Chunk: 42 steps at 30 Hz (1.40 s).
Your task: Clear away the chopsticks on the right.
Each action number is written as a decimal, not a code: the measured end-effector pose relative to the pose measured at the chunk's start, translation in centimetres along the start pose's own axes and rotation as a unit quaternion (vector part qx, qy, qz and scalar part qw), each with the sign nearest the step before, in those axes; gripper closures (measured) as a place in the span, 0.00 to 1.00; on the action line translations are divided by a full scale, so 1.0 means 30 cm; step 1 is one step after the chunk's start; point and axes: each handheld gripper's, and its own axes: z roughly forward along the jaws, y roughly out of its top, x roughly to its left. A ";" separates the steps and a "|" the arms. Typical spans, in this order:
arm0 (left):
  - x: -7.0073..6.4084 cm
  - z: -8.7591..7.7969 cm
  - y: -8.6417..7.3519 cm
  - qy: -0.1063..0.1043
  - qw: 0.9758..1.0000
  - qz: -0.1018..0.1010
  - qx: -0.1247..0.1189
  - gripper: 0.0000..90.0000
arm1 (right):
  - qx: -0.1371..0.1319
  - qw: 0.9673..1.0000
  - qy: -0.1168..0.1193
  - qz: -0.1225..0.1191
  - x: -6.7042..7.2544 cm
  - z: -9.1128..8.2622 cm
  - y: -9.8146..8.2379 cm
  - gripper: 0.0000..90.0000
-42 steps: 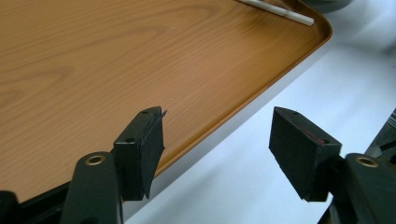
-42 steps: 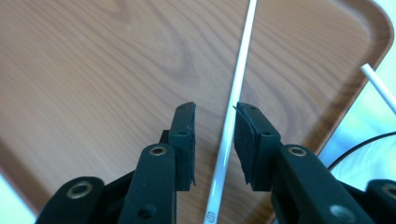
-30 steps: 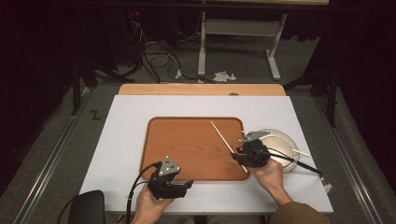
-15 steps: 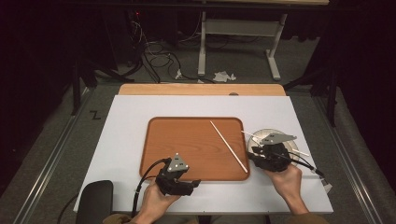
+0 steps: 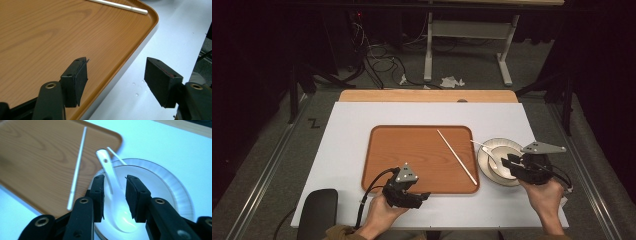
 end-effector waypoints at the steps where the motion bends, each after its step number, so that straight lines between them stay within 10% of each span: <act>1: 0.001 0.000 0.000 0.001 1.000 0.001 0.000 0.39 | -0.001 1.000 -0.004 -0.002 -0.009 -0.005 -0.001 0.77; 22: 0.010 -0.027 -0.028 0.023 1.000 -0.021 -0.004 0.39 | 0.029 0.995 -0.057 0.080 -0.262 0.011 -0.090 0.82; 42: 0.012 -0.074 -0.072 0.054 0.997 -0.048 -0.010 0.39 | 0.120 0.990 -0.037 0.061 -0.319 0.156 -0.084 0.78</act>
